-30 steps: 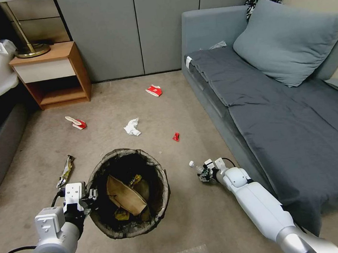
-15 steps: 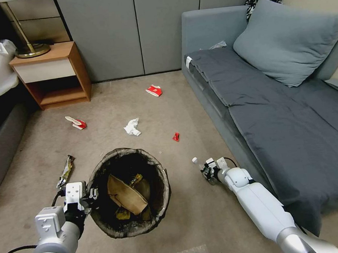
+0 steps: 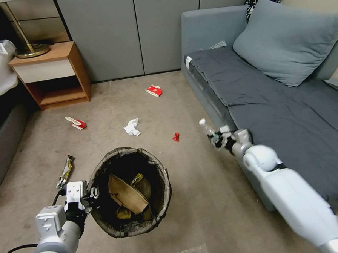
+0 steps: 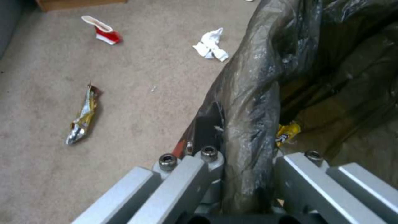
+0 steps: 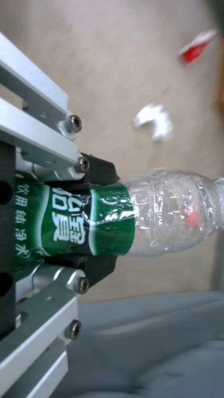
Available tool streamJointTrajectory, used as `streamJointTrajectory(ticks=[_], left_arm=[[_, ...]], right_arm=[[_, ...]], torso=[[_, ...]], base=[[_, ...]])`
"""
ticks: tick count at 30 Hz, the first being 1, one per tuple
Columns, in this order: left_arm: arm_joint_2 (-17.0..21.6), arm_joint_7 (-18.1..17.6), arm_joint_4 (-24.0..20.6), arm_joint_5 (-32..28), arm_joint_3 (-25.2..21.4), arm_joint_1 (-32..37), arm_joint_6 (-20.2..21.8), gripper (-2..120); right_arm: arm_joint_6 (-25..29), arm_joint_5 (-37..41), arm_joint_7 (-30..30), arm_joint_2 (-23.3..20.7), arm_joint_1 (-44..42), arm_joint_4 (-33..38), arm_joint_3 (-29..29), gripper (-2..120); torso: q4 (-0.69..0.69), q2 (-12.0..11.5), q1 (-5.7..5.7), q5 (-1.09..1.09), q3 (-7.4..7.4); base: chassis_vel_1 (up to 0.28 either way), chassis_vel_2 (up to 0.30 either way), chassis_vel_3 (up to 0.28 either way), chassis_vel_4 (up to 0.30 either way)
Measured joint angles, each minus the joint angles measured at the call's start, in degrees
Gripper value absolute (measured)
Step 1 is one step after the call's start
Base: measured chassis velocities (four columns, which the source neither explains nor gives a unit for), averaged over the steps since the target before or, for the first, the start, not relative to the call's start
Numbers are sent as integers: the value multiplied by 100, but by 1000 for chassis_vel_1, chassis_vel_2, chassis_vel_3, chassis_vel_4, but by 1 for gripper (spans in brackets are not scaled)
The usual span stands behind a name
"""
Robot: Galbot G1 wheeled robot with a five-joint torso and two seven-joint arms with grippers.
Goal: Pick up the trash bin, then pick up the garbage from the floor and place it into the trash bin.
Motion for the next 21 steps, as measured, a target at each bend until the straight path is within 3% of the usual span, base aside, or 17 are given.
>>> streamJointTrajectory(ticks=[5, 12, 21], left_arm=[[2, 1, 0, 1, 16, -1, 3, 1], [1, 3, 0, 8, 58, -8, 5, 1], [-5, -2, 0, 18, 74, -23, 6, 1]], right_arm=[[-219, 430, 229, -223, -26, 991, 1, 22], [-551, 955, 399, -284, -7, 2370, -433, 22], [-882, 1743, 914, -87, 512, 3126, -1371, 22]], torso=[[0, 0, 0, 0, 0], [0, 0, 0, 1, 0], [0, 0, 0, 0, 0]], base=[[0, 0, 0, 0], [0, 0, 0, 0], [0, 0, 0, 0]])
